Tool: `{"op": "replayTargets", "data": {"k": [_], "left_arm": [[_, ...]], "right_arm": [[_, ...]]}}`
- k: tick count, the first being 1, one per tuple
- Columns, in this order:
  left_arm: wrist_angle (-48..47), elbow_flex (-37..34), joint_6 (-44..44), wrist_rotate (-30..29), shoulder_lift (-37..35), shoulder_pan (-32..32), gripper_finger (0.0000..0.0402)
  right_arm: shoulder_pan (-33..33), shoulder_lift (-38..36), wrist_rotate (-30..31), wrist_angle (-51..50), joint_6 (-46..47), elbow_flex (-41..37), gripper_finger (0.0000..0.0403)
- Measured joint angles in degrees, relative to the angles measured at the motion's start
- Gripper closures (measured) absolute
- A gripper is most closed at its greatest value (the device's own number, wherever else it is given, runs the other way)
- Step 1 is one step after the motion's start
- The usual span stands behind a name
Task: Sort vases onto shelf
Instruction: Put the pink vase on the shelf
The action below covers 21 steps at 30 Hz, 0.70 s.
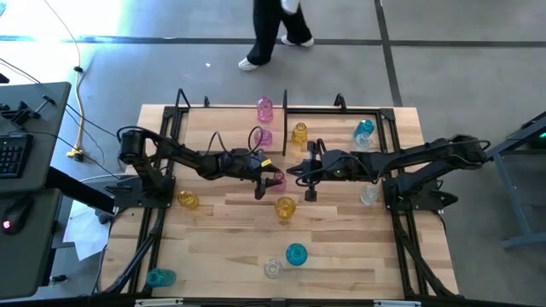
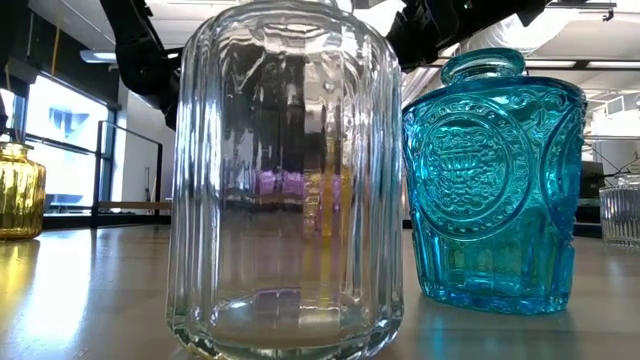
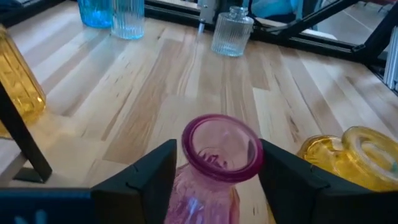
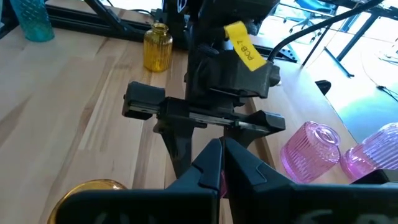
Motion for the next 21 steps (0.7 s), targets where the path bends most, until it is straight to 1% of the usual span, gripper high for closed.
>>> {"op": "replayTargets", "data": {"k": [3, 5, 13, 17, 21], "left_arm": [[0.7, 0.0, 0.5, 0.0, 0.0, 0.0, 0.0239], [0.7, 0.0, 0.9, 0.0, 0.0, 0.0, 0.0252], [0.6, -0.1, 1.5, -0.1, -1.0, 0.0, 0.0252], [-0.5, -0.1, 1.5, 0.0, -4.9, 0.5, 0.0252], [-6.4, -0.1, 1.2, 0.1, -11.8, 1.8, 0.0252]], "right_arm": [[0.0, 0.0, 0.0, -0.2, 0.0, 0.0, 0.0403], [0.0, 0.0, 0.0, -0.2, 0.0, 0.0, 0.0403], [0.0, 0.0, 0.0, -0.2, 0.0, 0.0, 0.0403], [0.0, 0.0, 0.0, -0.2, 0.0, 0.0, 0.0403], [0.0, 0.0, 0.0, -0.6, 0.2, 0.0, 0.0403]]}}
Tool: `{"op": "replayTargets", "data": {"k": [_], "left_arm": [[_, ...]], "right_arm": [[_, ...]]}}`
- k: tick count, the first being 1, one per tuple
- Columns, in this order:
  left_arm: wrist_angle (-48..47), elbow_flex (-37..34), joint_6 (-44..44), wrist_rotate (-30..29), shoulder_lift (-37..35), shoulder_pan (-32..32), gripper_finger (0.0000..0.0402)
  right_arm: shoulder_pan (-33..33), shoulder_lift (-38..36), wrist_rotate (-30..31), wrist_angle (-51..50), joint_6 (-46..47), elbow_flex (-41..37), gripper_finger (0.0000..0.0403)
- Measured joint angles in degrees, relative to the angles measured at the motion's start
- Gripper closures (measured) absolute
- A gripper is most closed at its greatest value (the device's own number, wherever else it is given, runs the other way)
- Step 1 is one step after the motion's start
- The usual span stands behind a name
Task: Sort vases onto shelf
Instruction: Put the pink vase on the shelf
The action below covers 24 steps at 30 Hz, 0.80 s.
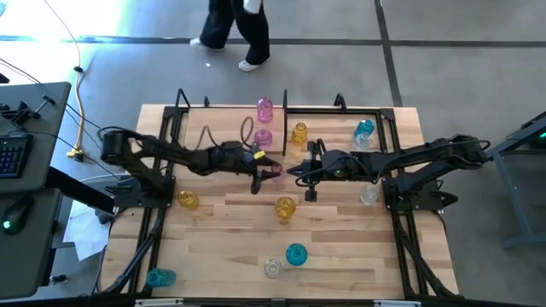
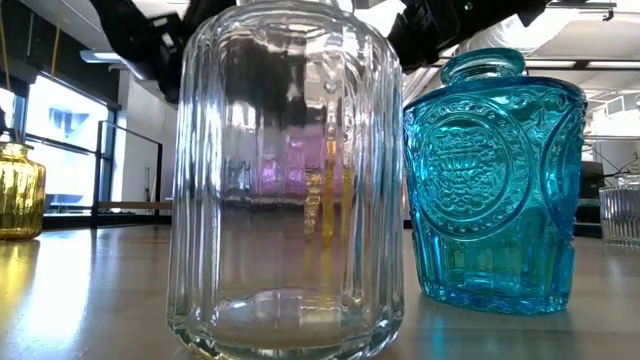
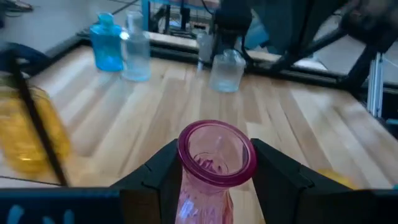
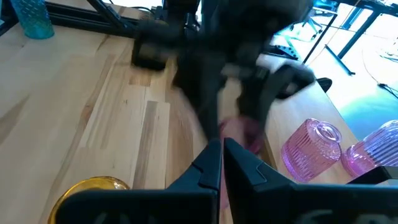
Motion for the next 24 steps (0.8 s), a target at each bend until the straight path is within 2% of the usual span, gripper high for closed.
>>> {"op": "replayTargets", "data": {"k": [5, 11, 17, 24], "left_arm": [[-8.2, 0.0, -1.7, -1.5, -10.7, 4.1, 0.0252], [-13.2, 0.0, -1.7, -3.6, -19.5, 13.6, 0.0252], [-14.2, 3.0, -0.8, 0.1, -18.5, 22.5, 0.0252], [-14.2, 7.7, -0.4, 4.7, -10.9, 26.1, 0.0252]], "right_arm": [[0.0, 0.0, 0.0, -0.1, 0.2, 0.0, 0.0403], [0.0, 0.0, 0.0, 0.0, 0.2, 0.0, 0.0403], [0.0, 0.0, 0.0, 0.0, 0.2, 0.0, 0.0403], [0.0, 0.1, 0.0, 0.0, 1.3, 0.0, 0.0403]]}}
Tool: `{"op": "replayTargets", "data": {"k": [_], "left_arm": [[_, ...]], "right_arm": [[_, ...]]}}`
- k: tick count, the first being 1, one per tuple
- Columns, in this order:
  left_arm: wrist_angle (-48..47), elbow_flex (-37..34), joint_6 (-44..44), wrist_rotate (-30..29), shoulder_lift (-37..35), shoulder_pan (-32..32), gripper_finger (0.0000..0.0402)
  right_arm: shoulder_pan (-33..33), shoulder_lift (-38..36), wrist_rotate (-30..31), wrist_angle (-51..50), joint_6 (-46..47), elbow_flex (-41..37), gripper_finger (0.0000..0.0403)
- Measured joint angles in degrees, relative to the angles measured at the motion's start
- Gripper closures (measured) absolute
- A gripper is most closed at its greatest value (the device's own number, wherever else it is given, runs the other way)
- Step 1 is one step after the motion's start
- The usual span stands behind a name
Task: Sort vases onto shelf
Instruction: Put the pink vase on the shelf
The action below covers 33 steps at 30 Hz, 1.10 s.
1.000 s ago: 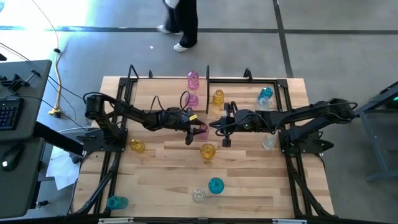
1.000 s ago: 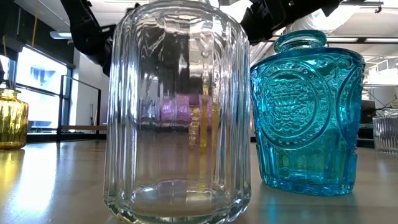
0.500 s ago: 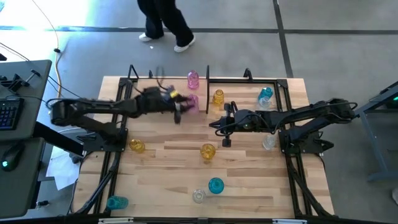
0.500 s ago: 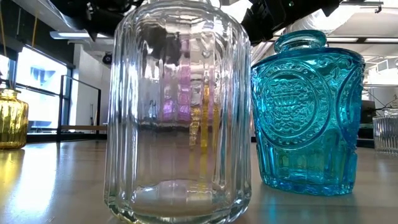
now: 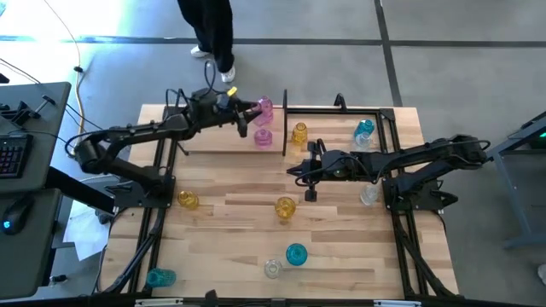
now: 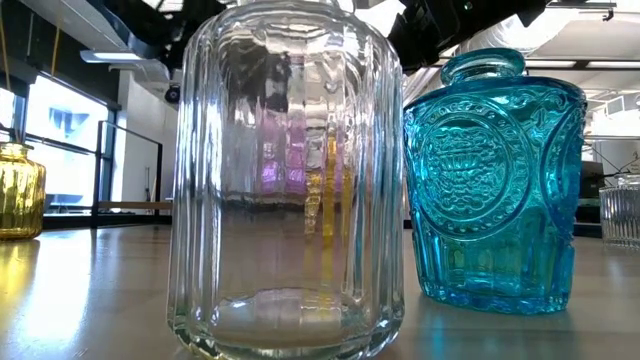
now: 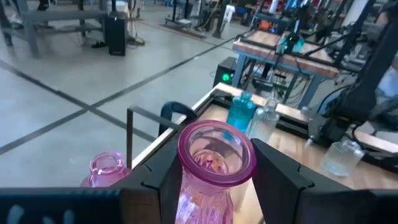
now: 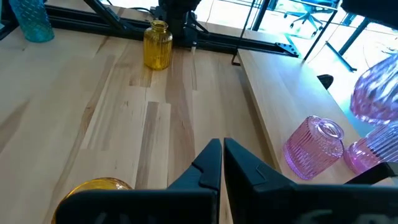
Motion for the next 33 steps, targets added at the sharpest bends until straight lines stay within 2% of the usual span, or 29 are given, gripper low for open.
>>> {"op": "replayTargets", "data": {"k": [10, 33], "left_arm": [[4.4, 0.6, 1.2, -0.3, 7.2, 0.2, 0.0252], [6.2, 0.6, 5.7, -1.8, 12.9, 0.0, 0.0252]], "right_arm": [[0.0, 0.0, 0.0, 0.0, 0.0, 0.0, 0.0403], [0.0, 0.0, 0.0, 0.0, 0.0, 0.0, 0.0403]]}}
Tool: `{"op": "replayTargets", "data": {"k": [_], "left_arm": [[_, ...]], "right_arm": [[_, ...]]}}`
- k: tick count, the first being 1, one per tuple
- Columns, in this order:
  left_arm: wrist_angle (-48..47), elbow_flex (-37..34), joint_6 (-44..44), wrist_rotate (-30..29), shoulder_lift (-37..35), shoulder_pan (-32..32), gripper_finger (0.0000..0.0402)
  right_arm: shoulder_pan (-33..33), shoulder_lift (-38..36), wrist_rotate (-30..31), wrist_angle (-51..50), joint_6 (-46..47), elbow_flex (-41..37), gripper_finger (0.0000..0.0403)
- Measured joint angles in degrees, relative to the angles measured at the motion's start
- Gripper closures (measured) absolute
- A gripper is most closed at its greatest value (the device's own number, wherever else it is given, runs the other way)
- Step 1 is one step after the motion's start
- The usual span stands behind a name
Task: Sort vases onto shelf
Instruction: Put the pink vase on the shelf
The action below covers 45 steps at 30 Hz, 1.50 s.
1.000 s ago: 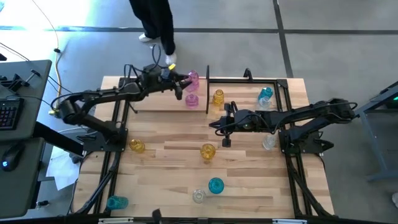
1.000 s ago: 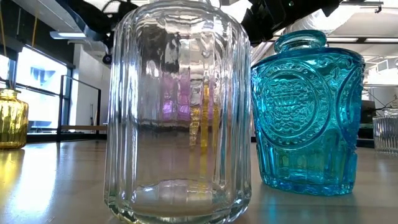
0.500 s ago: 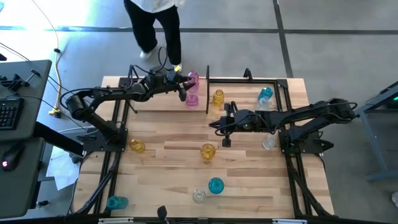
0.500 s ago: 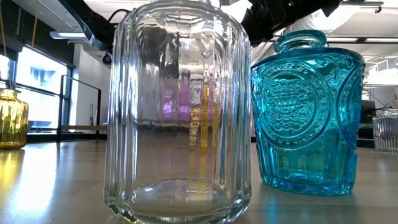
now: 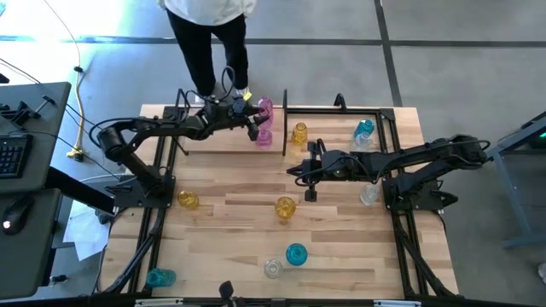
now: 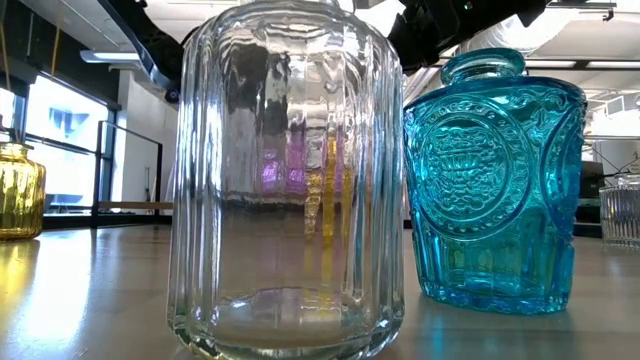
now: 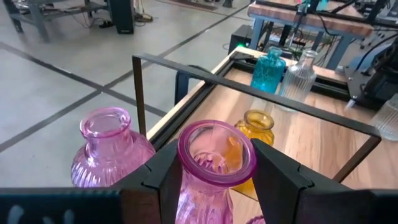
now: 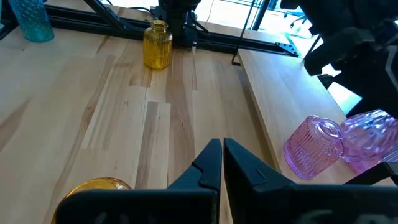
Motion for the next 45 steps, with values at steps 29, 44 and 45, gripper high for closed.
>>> {"op": "replayTargets", "data": {"k": [29, 44, 45], "left_arm": [[2.6, -0.3, 0.1, -1.2, 3.3, 0.0, 0.0252], [3.8, -0.3, -0.1, -1.6, 5.6, -0.8, 0.0252], [3.8, -0.3, -0.1, -1.8, 5.6, -0.8, 0.0252]], "right_arm": [[0.0, 0.0, 0.0, 0.0, 0.0, 0.0, 0.0403], [1.7, 0.0, 0.0, 0.0, -0.2, 0.0, 0.0403], [1.9, 0.0, 0.0, 0.0, -0.4, 0.0, 0.0403]]}}
